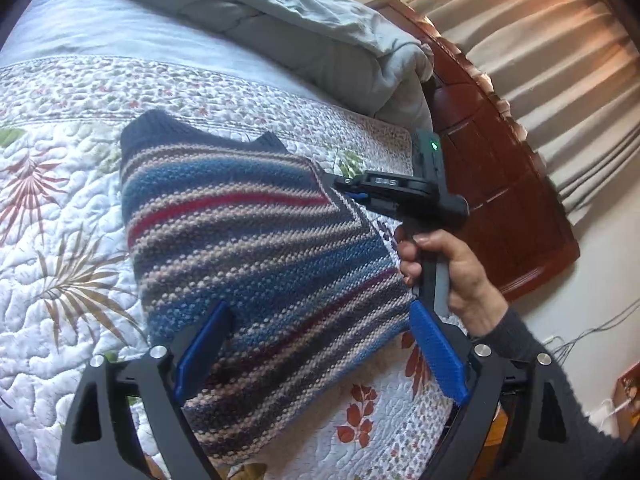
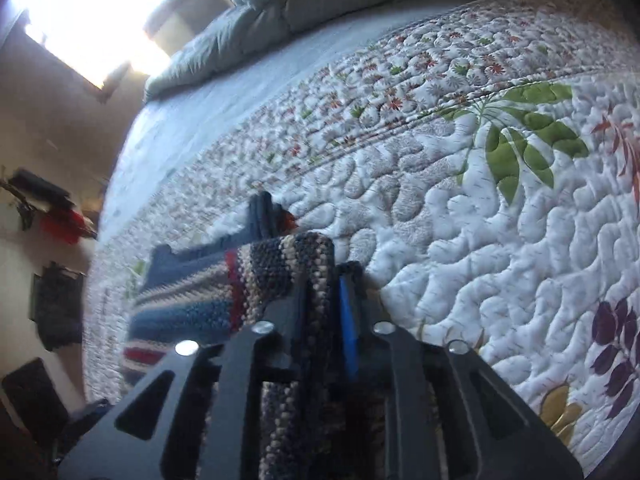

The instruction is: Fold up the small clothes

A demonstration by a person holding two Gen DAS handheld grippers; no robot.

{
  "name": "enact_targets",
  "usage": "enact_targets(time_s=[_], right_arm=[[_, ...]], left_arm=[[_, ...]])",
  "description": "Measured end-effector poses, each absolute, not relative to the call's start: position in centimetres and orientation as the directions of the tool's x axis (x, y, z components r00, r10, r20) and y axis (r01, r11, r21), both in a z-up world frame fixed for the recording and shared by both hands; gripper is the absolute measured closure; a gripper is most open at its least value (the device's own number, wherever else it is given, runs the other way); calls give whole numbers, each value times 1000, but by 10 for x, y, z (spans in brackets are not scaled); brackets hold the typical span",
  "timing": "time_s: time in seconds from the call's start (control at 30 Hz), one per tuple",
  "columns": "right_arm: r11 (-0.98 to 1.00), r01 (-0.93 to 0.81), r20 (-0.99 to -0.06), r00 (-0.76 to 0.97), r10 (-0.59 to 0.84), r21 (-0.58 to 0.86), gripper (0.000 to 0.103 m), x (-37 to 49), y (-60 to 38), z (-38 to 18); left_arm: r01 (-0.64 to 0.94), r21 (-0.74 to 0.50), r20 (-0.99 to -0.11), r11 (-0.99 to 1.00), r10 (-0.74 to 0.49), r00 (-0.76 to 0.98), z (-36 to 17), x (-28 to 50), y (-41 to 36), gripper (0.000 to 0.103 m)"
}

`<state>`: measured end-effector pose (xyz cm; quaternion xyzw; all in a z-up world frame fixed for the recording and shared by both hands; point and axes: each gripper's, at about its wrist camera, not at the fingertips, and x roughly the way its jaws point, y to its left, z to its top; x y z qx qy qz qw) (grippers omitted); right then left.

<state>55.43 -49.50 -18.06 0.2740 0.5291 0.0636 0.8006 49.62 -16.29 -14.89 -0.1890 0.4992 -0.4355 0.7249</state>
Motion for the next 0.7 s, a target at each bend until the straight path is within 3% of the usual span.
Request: enact_targets(time_s=[0.03, 0.17, 0.23, 0.27, 0.3, 0.33, 0.4, 0.57, 0.7], right_arm=[[838, 187, -805, 444, 393, 513, 57, 550, -497, -174], [856, 133, -805, 434, 403, 500, 55, 513, -489, -144], [860, 129, -815, 415, 405, 494, 46, 489, -485, -142], [860, 130, -817, 409, 407, 493, 46, 482, -482, -144], [858, 124, -818, 395, 418, 498, 56, 477, -480, -149], [866, 122, -833, 367, 414, 485, 76, 475, -478, -156], [882, 145, -857, 348, 379, 449, 70, 471, -474, -168], [906, 100, -827, 459, 325, 412, 70, 435, -471, -125], [897, -7, -784, 484, 389, 441, 73, 395, -453, -100]], left_arm=[[442, -708, -559, 551, -820, 127, -147, 496, -160, 12], [442, -689, -578, 574, -804, 141, -144, 494, -150, 12], [434, -691, -579, 579, -802, 147, -144, 493, -147, 12], [424, -698, -574, 577, -805, 151, -145, 493, -146, 12], [413, -705, -573, 577, -806, 147, -146, 494, -146, 12], [401, -708, -582, 582, -802, 137, -150, 495, -148, 12], [382, -707, -594, 595, -793, 134, -156, 496, -150, 12], [367, -718, -583, 592, -799, 150, -142, 493, -140, 12], [372, -726, -566, 578, -810, 152, -135, 485, -128, 12]])
